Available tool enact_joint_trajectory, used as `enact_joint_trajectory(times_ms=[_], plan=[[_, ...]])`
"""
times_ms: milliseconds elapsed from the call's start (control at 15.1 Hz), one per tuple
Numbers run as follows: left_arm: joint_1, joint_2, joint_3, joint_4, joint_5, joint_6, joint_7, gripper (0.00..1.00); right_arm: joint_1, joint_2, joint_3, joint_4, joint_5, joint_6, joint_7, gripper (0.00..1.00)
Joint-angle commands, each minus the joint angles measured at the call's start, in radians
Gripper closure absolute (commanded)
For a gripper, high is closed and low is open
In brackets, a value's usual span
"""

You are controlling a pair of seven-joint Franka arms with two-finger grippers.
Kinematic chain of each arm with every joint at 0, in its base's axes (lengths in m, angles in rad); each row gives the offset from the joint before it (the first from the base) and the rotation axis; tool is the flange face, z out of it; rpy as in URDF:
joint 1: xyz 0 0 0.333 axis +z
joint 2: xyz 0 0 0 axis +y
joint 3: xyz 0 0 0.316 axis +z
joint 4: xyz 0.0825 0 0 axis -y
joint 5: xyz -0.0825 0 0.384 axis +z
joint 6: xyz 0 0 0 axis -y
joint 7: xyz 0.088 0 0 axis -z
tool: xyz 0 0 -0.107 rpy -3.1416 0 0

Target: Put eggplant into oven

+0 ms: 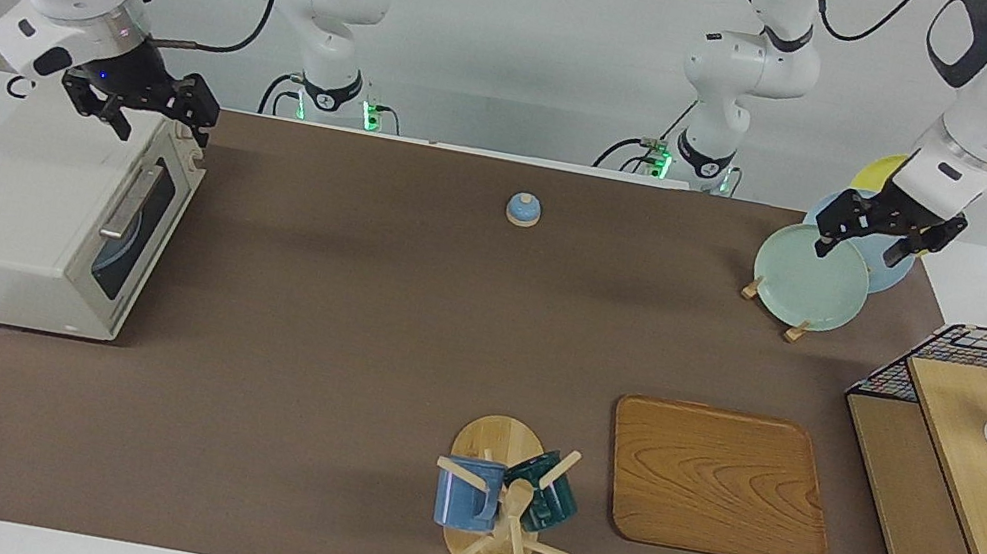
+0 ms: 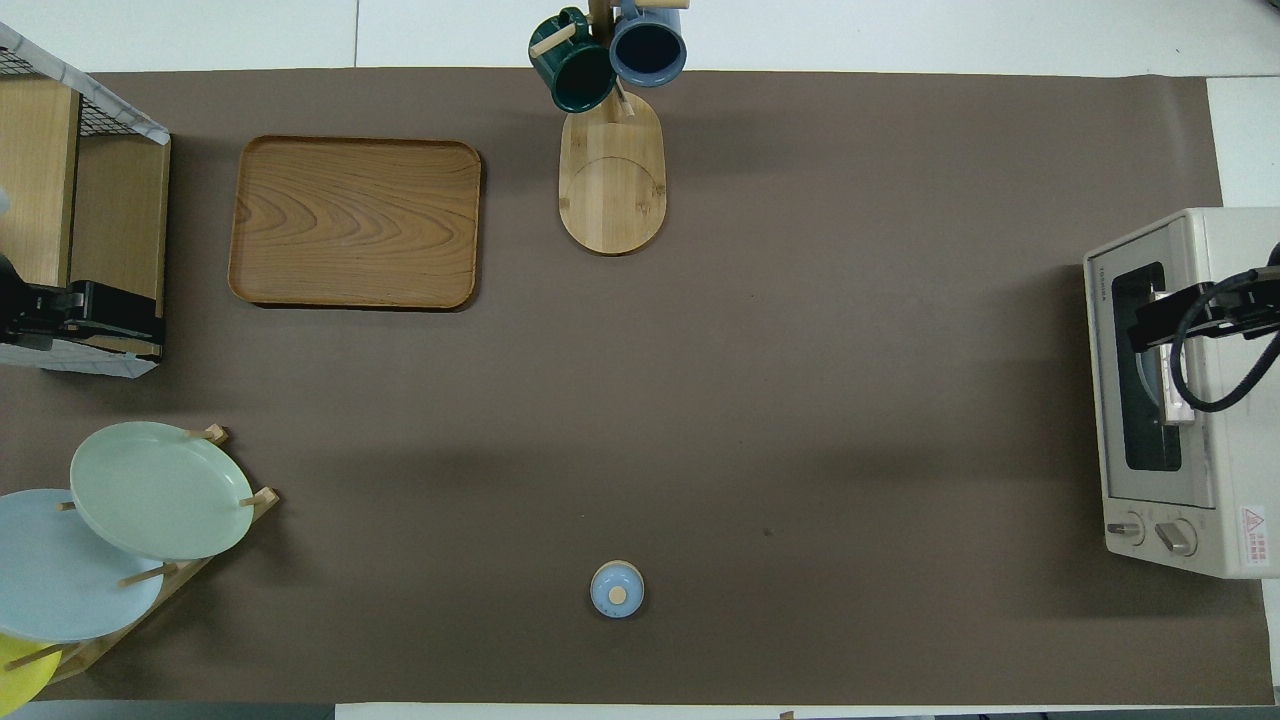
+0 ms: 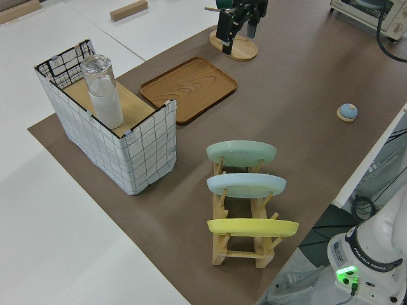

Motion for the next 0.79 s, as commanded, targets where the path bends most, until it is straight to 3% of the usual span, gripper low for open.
enact_joint_trajectory(times_ms=[0,728], plan=[[0.009,-0.005,-0.009,0.006,0.019,0.003,-0.008,0.00,0.015,0.009,-0.037,0.031,0.015,-0.030,0.008,0.00],[0.011,-0.003,-0.007,0.006,0.019,0.003,-0.008,0.00,0.070,-0.011,-0.089,0.014,0.005,0.045,0.064,0.00]])
